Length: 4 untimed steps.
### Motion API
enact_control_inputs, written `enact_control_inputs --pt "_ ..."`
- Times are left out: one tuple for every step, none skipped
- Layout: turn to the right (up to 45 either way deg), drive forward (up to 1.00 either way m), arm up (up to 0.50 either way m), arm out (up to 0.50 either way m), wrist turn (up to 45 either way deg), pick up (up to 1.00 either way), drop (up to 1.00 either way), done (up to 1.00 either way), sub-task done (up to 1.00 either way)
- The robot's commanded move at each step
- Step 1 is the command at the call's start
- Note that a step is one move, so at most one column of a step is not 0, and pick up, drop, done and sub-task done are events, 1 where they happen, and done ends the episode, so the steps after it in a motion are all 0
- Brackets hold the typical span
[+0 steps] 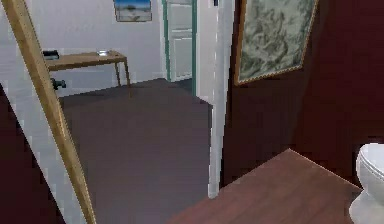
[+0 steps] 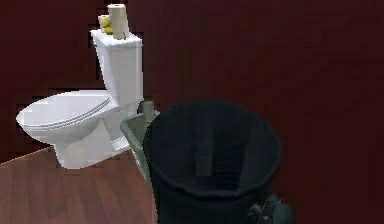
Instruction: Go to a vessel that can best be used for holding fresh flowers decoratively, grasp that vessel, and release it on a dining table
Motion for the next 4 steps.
enact_control_inputs --pt "-9.0 0.0 0.0 0.0 0.0 0.0 0.0 0.0 0.0" --pt "0.0 1.0 0.0 0.0 0.0 0.0 0.0 0.0 0.0" --pt "-6.0 0.0 0.0 0.0 0.0 0.0 0.0 0.0 0.0" --pt "0.0 0.35 0.0 0.0 0.0 0.0 0.0 0.0 0.0"
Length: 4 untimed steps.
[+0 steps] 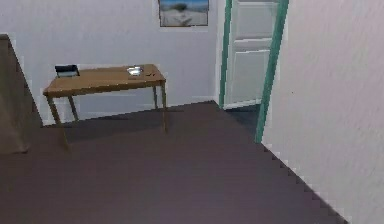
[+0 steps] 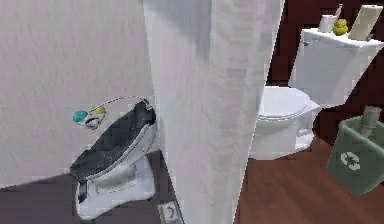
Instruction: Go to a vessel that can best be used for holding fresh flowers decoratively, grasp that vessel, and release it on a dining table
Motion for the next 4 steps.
enact_control_inputs --pt "9.0 0.0 0.0 0.0 0.0 0.0 0.0 0.0 0.0" --pt "0.0 1.0 0.0 0.0 0.0 0.0 0.0 0.0 0.0" --pt "0.0 1.0 0.0 0.0 0.0 0.0 0.0 0.0 0.0" --pt "21.0 0.0 0.0 0.0 0.0 0.0 0.0 0.0 0.0"
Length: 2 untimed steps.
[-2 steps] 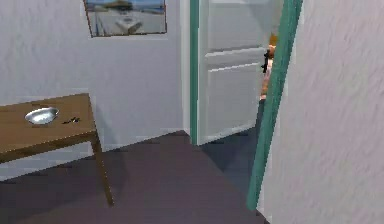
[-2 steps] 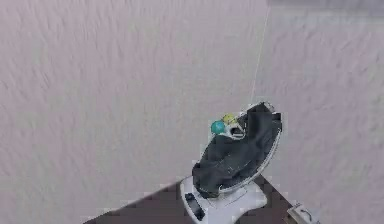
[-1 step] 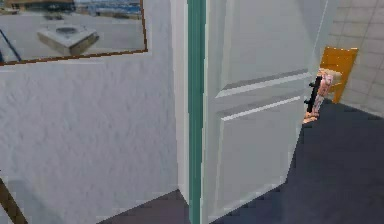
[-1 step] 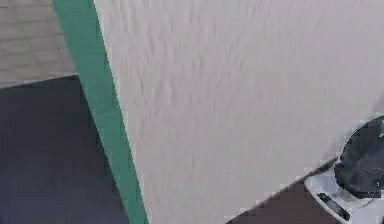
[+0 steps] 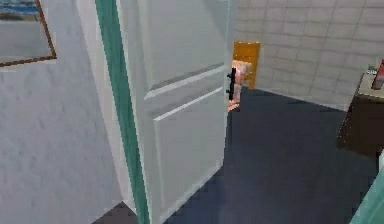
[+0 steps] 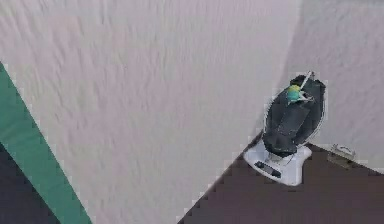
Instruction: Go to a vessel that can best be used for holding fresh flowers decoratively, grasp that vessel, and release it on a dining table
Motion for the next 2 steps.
enact_control_inputs --pt "0.0 0.1 0.0 0.0 0.0 0.0 0.0 0.0 0.0" --pt "-3.0 0.0 0.0 0.0 0.0 0.0 0.0 0.0 0.0"
